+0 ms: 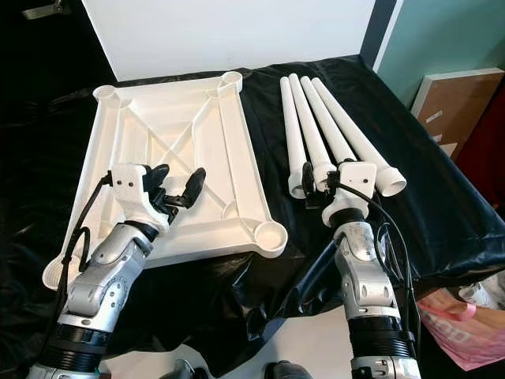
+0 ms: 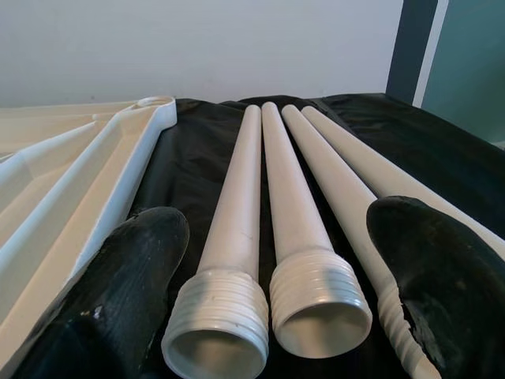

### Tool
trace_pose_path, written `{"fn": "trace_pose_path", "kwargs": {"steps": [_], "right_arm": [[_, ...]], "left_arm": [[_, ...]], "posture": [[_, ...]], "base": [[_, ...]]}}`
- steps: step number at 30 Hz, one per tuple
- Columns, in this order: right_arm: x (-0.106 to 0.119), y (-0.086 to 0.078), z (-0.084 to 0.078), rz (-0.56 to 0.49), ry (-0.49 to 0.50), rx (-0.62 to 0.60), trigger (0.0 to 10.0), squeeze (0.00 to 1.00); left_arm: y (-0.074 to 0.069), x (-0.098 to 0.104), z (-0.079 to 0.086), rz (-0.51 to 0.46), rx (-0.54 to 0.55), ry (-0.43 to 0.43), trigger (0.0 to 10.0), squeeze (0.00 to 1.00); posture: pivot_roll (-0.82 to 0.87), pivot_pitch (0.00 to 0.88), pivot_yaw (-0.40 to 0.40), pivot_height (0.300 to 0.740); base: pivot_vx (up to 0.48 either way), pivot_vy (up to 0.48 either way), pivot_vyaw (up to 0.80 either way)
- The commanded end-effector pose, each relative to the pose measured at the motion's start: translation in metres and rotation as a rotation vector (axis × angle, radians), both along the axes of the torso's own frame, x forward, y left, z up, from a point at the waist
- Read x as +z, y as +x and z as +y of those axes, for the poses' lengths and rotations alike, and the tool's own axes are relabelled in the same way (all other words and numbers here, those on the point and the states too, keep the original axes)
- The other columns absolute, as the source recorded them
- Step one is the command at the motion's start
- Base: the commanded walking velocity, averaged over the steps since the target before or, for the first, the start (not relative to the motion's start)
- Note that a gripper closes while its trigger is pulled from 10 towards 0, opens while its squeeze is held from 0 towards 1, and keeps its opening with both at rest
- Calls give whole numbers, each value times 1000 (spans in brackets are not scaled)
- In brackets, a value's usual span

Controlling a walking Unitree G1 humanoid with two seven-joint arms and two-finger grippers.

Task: Building children table

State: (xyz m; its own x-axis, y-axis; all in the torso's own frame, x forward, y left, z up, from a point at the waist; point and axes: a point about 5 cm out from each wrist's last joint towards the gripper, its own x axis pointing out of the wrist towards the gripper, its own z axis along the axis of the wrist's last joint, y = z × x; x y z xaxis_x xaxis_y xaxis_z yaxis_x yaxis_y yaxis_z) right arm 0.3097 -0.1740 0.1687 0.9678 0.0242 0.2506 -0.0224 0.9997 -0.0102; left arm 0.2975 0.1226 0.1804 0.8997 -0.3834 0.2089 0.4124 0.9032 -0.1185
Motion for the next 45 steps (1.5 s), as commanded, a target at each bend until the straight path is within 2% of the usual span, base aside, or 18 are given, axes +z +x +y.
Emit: {"fn": "trace_pose_path", "kwargs": {"steps": [1,18,41,45], "right_arm": [[-2,-2,0,5,17,-8,10000,0],[-5,-4,-3,7,22,-28,10000,0],[-5,-4,-11,1,19,-78,10000,0],[-4,-4,-11,0,19,-81,10000,0]], "left_arm": [[-2,0,-3,-6,-73,16,10000,0],[-3,-2,-2,8,-76,38,10000,0],[-3,-1,-4,3,-74,33,10000,0],[-3,-1,-4,8,-72,35,10000,0]], "posture": [[-93,104,15,740],[-98,100,17,740],[-98,104,11,740],[-97,107,11,740]], "base": [[0,277,0],[0,377,0],[0,0,0],[0,254,0]]}}
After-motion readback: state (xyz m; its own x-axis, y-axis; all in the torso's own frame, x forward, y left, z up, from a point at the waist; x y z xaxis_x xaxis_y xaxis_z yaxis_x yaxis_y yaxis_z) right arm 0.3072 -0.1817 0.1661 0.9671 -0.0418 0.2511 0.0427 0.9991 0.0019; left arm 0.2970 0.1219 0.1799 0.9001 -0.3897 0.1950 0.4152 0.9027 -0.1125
